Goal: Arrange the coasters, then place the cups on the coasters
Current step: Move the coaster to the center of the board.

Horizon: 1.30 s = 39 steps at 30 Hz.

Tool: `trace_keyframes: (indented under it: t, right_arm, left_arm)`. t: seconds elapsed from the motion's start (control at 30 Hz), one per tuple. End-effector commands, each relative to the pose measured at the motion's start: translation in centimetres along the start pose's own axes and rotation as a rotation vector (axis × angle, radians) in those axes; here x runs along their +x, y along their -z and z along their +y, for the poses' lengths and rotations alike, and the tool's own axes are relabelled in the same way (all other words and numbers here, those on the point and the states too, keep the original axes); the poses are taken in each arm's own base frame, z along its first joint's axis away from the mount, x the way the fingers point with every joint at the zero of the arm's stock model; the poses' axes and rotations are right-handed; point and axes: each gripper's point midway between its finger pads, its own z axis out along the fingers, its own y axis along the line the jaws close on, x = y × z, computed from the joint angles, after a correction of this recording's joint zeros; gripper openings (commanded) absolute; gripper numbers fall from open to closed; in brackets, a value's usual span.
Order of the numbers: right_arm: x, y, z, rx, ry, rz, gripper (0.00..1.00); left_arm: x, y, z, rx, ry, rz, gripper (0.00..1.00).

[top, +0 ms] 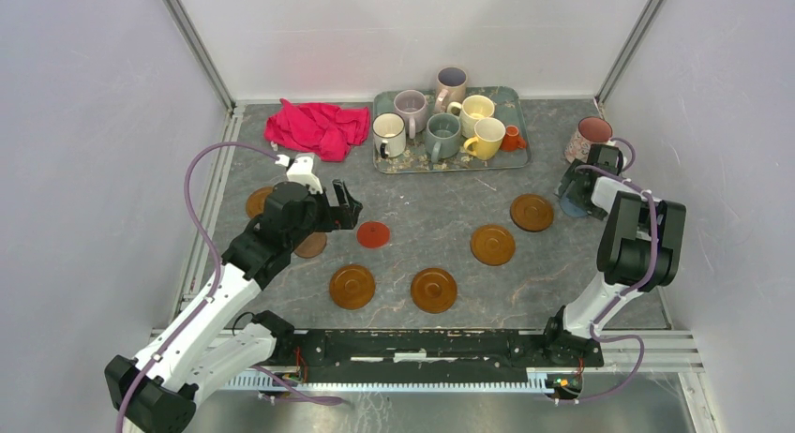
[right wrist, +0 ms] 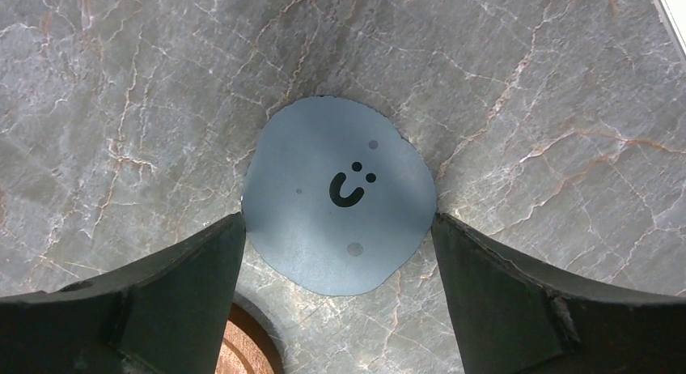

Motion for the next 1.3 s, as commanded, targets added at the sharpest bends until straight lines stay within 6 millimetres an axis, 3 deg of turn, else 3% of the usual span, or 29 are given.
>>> trace_keyframes:
  t: [0.0,0.27,0.57,0.67,0.83,1.27]
  right_arm:
    - [-1.0,-0.5,0.2,0.012,0.016,-0.028,0.91]
    - [-1.7,-1.0,2.2,0.012,0.085,-0.025,0.86]
    - [-1.9,-2.0,6.1,-0.027,0.173,0.002,0.86]
    - [-1.9,-2.0,7.0,-0.038,0.198,0.002,0.9]
    - [-2.6,-2.0,7.3,-0.042,0.207,-0.007,0.97]
    - [-2.6,-2.8,7.2,-0.055,0.191,0.011,0.96]
  left_arm:
    - [-0.7,-0.1,-0.7,0.035,-0.043,-0.023,1.0]
    - [-0.5,-0.2,-0.6,0.034,-0.043,-0.018,1.0]
    - [-0.4,-0.3,-0.6,0.03,-0.044,-0.015,1.0]
    - [-0.4,-0.2,-0.5,0.029,-0.047,-0.015,1.0]
    - [-0.4,-0.3,-0.5,0.026,-0.047,-0.013,1.0]
    - [-0.3,-0.3,-0.4,0.023,-0.048,-0.011,1.0]
